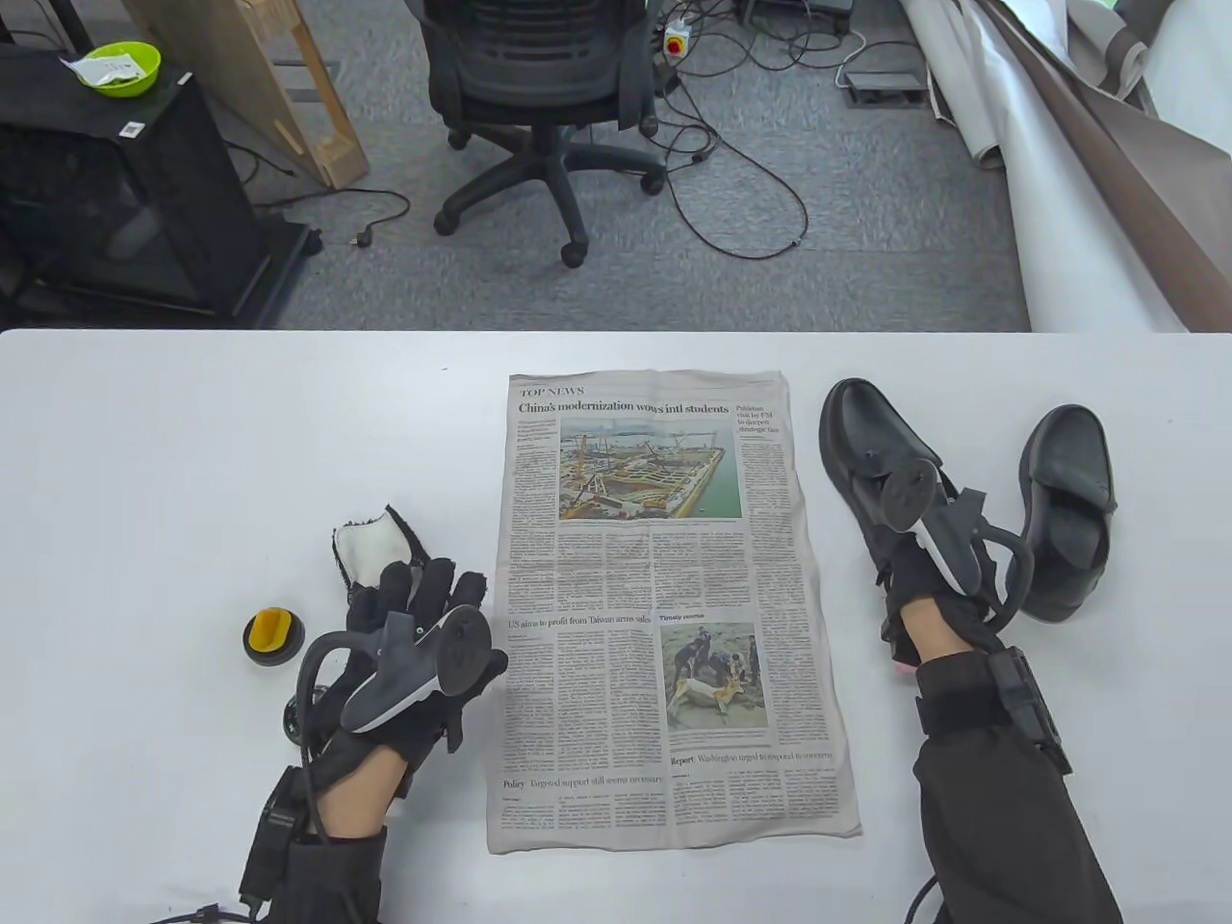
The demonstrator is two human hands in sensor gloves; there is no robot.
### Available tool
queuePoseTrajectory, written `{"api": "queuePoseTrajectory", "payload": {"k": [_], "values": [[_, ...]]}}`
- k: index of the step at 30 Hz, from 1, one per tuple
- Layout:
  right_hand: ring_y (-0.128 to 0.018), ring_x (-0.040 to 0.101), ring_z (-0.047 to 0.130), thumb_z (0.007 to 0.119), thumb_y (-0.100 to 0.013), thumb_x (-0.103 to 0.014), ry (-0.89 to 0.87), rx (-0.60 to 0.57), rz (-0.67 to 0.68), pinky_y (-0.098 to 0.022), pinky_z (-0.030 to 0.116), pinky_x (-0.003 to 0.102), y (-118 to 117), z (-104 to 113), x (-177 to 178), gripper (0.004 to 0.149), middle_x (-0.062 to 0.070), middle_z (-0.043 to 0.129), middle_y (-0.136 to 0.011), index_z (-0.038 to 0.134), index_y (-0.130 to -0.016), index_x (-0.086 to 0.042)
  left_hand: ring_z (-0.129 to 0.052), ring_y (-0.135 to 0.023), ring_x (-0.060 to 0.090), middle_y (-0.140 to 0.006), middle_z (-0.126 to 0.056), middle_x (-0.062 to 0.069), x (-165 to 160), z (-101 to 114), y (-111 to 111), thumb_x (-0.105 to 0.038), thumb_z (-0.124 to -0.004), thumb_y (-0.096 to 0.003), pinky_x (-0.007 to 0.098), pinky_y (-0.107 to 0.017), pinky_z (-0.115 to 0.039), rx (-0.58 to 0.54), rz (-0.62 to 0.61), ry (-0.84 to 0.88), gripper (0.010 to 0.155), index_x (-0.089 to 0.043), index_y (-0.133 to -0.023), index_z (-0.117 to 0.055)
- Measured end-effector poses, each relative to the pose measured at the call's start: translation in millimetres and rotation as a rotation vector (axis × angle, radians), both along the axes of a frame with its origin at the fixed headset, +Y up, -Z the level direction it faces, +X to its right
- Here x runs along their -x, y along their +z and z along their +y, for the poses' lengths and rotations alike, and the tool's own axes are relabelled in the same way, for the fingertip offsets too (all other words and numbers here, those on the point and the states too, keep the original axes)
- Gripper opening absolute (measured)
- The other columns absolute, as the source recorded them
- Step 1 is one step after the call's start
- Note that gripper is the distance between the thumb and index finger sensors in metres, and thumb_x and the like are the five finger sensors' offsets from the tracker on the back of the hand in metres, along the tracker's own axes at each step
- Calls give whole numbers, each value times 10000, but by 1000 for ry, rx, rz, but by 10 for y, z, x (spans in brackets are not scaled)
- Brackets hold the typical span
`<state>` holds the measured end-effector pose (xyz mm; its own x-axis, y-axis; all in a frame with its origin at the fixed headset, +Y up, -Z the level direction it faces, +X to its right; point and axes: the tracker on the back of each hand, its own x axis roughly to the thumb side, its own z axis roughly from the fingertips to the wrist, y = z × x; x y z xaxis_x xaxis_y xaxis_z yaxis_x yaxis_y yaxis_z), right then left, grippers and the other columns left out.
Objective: Dip and apply built-in sponge shoe polish on shoes
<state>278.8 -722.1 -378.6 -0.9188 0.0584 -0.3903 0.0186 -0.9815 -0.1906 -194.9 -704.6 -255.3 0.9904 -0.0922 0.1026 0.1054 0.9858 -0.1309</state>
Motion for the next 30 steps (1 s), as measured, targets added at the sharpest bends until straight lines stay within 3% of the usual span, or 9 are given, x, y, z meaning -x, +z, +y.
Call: {"api": "queuePoseTrajectory", "payload": {"k": [5, 9, 11, 16, 18, 26, 30], "values": [[-96, 89, 1022, 846, -356, -467, 58, -280, 235, -305, 948, 325, 361, 384, 193, 408, -22, 978, -493, 961, -685, -254, -363, -1111, 474, -1240, -366, 50, 149, 87, 15, -650, -666, -435, 661, -785, -352, -47, 49, 6, 792, -330, -1107, -396], [-134, 98, 1023, 829, -348, -483, 7, -390, 506, -351, 927, 335, 713, 627, 342, 407, -35, 975, -554, 951, -697, -313, -416, -1104, 466, -1239, -364, 58, 278, 118, 29, -639, -671, -444, 646, -783, -400, -65, 100, 6, 783, -325, -1107, -398], [-37, 59, 977, 839, -332, -480, -65, -320, 618, -275, 942, 303, 841, 616, 453, 405, -35, 988, -579, 966, -687, -331, -473, -1094, 450, -1235, -357, 68, 346, 146, 46, -594, -671, -467, 628, -779, -453, -99, 129, 12, 745, -320, -1105, -400], [-170, 94, 1035, 843, -318, -458, -42, -279, 795, -373, 930, 346, 1096, 423, 732, 399, -36, 974, -597, 968, -675, -333, -523, -1078, 433, -1228, -373, 76, 451, 142, 65, -540, -678, -489, 610, -771, -493, -117, 170, 23, 705, -311, -1101, -414], [-197, 103, 1041, 840, -322, -454, -24, -210, 867, -390, 926, 358, 1163, 361, 858, 399, -31, 966, -609, 964, -680, -330, -568, -1069, 410, -1226, -385, 77, 473, 117, 54, -549, -677, -485, 597, -769, -521, -110, 169, 25, 708, -313, -1100, -417], [-197, 104, 1040, 839, -319, -453, 35, -84, 965, -402, 927, 363, 1236, 115, 1082, 399, -36, 966, -611, 964, -678, -329, -695, -1000, 342, -1214, -420, 90, 506, 102, 30, -546, -678, -485, 577, -757, -574, -111, 182, 41, 705, -304, -1098, -428], [-198, 98, 1046, 840, -318, -457, 50, -24, 989, -399, 932, 361, 1239, -1, 1134, 399, -39, 970, -613, 966, -676, -334, -835, -831, 238, -1194, -471, 126, 530, 123, 15, -519, -692, -489, 551, -741, -638, -119, 190, 53, 684, -286, -1091, -466]]}}
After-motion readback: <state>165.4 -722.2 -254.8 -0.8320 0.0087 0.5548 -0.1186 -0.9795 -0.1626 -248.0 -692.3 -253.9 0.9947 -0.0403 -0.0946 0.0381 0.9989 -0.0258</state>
